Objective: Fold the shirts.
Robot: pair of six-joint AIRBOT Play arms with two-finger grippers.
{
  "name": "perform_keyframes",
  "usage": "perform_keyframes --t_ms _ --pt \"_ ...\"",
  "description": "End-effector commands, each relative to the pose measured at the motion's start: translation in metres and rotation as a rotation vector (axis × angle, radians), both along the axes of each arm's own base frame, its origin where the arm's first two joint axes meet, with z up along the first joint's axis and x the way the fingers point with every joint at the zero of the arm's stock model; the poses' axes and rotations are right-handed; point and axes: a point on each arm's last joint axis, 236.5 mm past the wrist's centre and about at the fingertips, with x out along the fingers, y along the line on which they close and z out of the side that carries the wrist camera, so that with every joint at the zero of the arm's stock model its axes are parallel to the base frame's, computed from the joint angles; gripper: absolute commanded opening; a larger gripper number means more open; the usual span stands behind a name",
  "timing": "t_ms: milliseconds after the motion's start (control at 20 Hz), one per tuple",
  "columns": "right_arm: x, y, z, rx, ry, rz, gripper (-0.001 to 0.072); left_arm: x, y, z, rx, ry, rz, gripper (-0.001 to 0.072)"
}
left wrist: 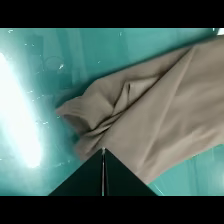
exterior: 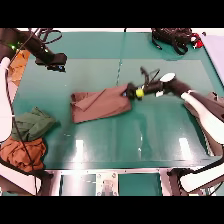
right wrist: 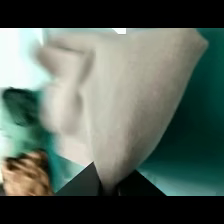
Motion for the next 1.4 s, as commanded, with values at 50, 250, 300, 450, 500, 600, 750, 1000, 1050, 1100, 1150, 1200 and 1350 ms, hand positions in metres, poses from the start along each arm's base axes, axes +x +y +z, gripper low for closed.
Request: perform_keyframes --t_ms 50,250,300,450,500,600,750,1000,1050,1100,1150,1200,1350 --pt "0.050 -0.067 0.177 0.099 -0.251 -0.140 0.0016 -0.007 0.001 -0.002 0.006 0.026 -0.015 0.0021" --pt "0.072 -0.200 0.265 0.106 -0.339 -0.428 0.0016 -0.017 0.002 -0.004 0.013 0.068 -0.027 0.0020" --pt "0.075 -0.239 0.275 0.108 -0.343 -0.526 0.0016 -0.020 0.002 -0.005 0.014 0.079 -0.030 0.0021" --pt "0.062 -0.375 0.273 0.105 -0.275 -0.866 0.0016 -0.023 0.000 -0.004 0.004 0.093 -0.038 0.0020" --pt "0.048 -0.412 0.263 0.073 -0.239 -0.946 0.0016 -0.023 -0.003 -0.003 -0.008 0.092 -0.042 0.0021" --pt "0.018 -0.470 0.241 -0.015 -0.167 -1.069 0.0016 -0.024 -0.009 -0.001 -0.032 0.091 -0.050 0.0020" --pt "-0.023 -0.524 0.215 -0.131 -0.080 -1.181 0.0016 -0.021 -0.010 -0.001 -0.039 0.080 -0.048 0.0021" --pt "-0.044 -0.544 0.204 -0.207 -0.061 -1.194 0.0015 -0.016 -0.011 0.001 -0.045 0.060 -0.033 0.0021" --pt "-0.045 -0.543 0.203 -0.206 -0.058 -1.191 0.0016 -0.016 -0.011 0.001 -0.045 0.062 -0.034 0.0020" --pt "-0.046 -0.540 0.202 -0.204 -0.046 -1.180 0.0016 -0.017 -0.012 0.001 -0.048 0.065 -0.036 0.0020" --pt "-0.050 -0.535 0.199 -0.203 -0.024 -1.161 0.0016 -0.018 -0.013 0.001 -0.053 0.070 -0.039 0.0020" --pt "-0.058 -0.532 0.197 -0.208 0.010 -1.155 0.0015 -0.020 -0.015 0.001 -0.061 0.076 -0.045 0.0020" --pt "-0.098 -0.538 0.190 -0.345 0.122 -1.208 0.0016 -0.026 -0.018 0.002 -0.073 0.098 -0.058 0.0020"
